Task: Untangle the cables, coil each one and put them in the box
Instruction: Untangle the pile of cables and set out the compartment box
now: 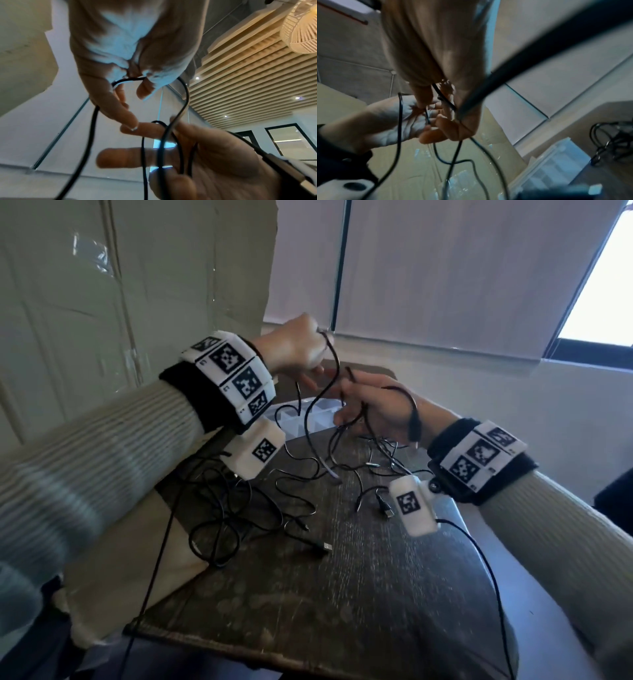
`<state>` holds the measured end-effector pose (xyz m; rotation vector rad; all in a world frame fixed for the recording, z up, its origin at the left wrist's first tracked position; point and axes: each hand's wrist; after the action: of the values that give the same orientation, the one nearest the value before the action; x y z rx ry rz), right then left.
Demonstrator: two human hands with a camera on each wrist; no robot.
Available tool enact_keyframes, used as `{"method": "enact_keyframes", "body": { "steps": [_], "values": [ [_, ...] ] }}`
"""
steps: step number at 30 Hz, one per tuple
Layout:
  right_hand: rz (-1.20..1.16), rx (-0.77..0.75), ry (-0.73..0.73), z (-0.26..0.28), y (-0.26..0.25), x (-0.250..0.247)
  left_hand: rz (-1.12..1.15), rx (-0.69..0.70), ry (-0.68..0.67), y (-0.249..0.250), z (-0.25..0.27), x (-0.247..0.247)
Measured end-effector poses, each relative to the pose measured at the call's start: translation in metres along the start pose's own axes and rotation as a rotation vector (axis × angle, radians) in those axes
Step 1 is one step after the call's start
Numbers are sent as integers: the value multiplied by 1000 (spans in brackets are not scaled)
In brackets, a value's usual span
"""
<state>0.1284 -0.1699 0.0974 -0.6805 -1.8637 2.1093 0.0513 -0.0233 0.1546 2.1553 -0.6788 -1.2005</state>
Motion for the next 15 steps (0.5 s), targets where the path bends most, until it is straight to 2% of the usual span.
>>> {"method": "enact_keyframes", "body": {
  "steps": [2, 4, 7, 9, 10, 12, 15],
  "values": [
    [-41, 42, -78, 3, -5, 10, -100, 41, -22, 7, 3, -1],
    [8, 55, -63, 8, -10, 16, -143, 61, -49, 12, 7, -1],
    [286, 8, 47, 17, -7, 20, -222, 121, -65, 20, 8, 1],
    [514, -14, 64, 16, 0, 25, -299, 232, -21, 27, 9, 0],
    [544, -15, 48, 13, 4, 28, -322, 294, -1, 32, 10, 0],
    [533, 7, 87, 2, 10, 33, -322, 400, 0, 42, 11, 1],
    [431, -4, 230, -9, 9, 32, -272, 485, 1, 49, 12, 4]
  ]
}}
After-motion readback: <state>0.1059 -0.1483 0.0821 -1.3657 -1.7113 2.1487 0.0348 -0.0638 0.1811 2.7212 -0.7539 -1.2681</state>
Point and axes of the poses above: each hand's wrist, its own z-axis away from the middle knuckle, its own x-axis out of the palm, y = z × x, and after that the axes turned 14 degrees about x, right-handed
